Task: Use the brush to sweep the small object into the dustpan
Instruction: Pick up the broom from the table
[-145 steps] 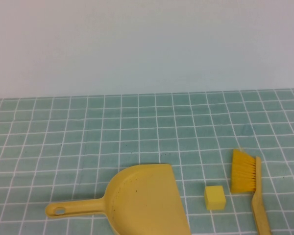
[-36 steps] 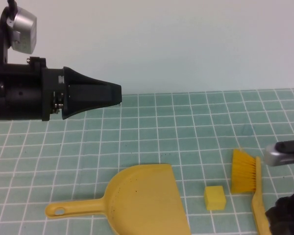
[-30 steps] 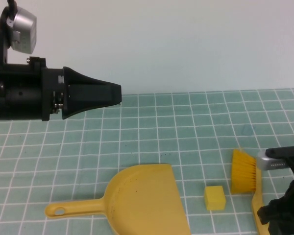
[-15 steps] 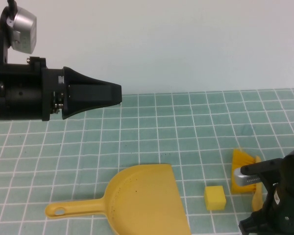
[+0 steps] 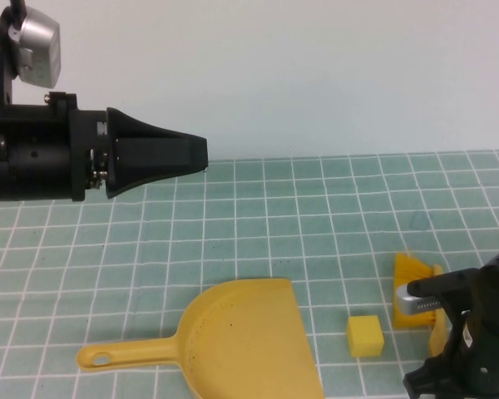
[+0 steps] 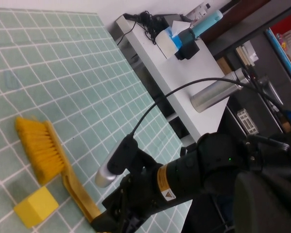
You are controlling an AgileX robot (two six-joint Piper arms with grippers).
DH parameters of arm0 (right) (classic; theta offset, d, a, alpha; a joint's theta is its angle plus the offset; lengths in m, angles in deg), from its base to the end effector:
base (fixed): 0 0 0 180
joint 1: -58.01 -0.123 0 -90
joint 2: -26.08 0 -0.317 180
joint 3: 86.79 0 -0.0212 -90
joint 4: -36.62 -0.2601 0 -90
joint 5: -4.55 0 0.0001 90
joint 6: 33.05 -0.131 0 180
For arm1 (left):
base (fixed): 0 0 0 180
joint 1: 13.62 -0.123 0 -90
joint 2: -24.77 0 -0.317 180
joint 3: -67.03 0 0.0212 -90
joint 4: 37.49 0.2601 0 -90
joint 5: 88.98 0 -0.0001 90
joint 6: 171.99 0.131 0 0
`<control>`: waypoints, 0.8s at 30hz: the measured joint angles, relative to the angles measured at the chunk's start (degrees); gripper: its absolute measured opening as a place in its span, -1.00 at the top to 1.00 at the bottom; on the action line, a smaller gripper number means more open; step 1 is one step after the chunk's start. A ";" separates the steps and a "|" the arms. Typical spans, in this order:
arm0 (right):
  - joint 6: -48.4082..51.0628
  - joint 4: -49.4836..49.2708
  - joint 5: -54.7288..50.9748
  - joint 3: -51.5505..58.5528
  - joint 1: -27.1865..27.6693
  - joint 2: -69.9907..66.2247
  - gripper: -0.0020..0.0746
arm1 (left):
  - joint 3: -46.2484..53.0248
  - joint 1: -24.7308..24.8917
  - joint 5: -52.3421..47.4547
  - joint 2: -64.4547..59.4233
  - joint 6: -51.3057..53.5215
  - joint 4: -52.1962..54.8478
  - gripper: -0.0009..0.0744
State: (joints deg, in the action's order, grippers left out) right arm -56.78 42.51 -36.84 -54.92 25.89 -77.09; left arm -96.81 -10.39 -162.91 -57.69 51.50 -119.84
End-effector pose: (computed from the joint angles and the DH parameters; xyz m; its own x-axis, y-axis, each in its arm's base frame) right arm 0.2414 0.1410 0.1322 -0.9718 -0.2206 -0.0836 -0.2177 0.9751 -0.0424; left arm 0.2446 -0.1388 0.3972 -0.8003 -0.0624 -0.5963 0.5651 0.2540 -0.7850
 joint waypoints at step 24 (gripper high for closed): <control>2.50 -3.86 0.49 -1.01 0.00 -4.23 0.35 | 0.00 0.00 0.14 0.00 -0.19 -2.30 0.97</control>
State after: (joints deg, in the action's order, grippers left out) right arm -54.28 38.65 -36.35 -55.93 25.89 -81.32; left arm -96.81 -10.39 -162.77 -57.69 51.31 -122.14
